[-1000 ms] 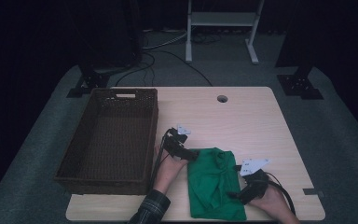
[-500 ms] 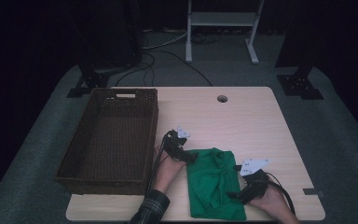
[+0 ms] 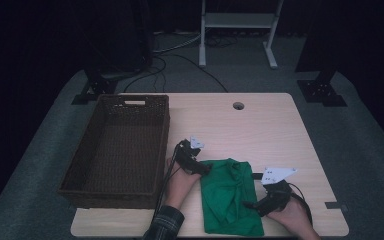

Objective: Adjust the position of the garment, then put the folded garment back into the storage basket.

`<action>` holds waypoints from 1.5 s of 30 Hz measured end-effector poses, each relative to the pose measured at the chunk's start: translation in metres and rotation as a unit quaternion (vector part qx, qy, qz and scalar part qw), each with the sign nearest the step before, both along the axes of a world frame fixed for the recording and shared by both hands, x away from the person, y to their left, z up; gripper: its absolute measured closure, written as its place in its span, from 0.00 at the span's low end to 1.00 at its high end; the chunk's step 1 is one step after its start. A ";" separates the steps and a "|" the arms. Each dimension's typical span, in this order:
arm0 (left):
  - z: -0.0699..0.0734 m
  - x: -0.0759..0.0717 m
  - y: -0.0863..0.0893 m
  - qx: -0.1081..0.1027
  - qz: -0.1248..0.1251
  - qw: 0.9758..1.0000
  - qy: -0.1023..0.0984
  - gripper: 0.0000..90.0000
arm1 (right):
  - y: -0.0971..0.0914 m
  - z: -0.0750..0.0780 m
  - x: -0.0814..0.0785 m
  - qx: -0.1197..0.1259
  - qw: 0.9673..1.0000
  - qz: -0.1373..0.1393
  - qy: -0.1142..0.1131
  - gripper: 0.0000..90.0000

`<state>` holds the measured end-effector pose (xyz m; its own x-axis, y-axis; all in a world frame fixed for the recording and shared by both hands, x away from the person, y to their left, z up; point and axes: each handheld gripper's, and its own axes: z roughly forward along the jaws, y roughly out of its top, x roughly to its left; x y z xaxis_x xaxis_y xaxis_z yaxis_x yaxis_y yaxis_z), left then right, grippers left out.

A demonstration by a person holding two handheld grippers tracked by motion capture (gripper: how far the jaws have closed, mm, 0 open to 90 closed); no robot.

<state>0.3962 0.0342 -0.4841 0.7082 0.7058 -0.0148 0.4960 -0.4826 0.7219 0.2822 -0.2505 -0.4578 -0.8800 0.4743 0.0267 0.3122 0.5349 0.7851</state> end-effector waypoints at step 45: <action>0.000 0.000 0.000 0.000 0.000 1.000 0.000 0.00 | 0.033 0.015 0.059 0.023 0.992 -0.123 0.027 0.56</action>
<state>0.3962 0.0339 -0.4842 0.7088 0.7053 -0.0150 0.4956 -0.4828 0.7220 0.3415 -0.2179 -0.4432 -0.7349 0.6711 0.0973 0.4711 0.4020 0.7852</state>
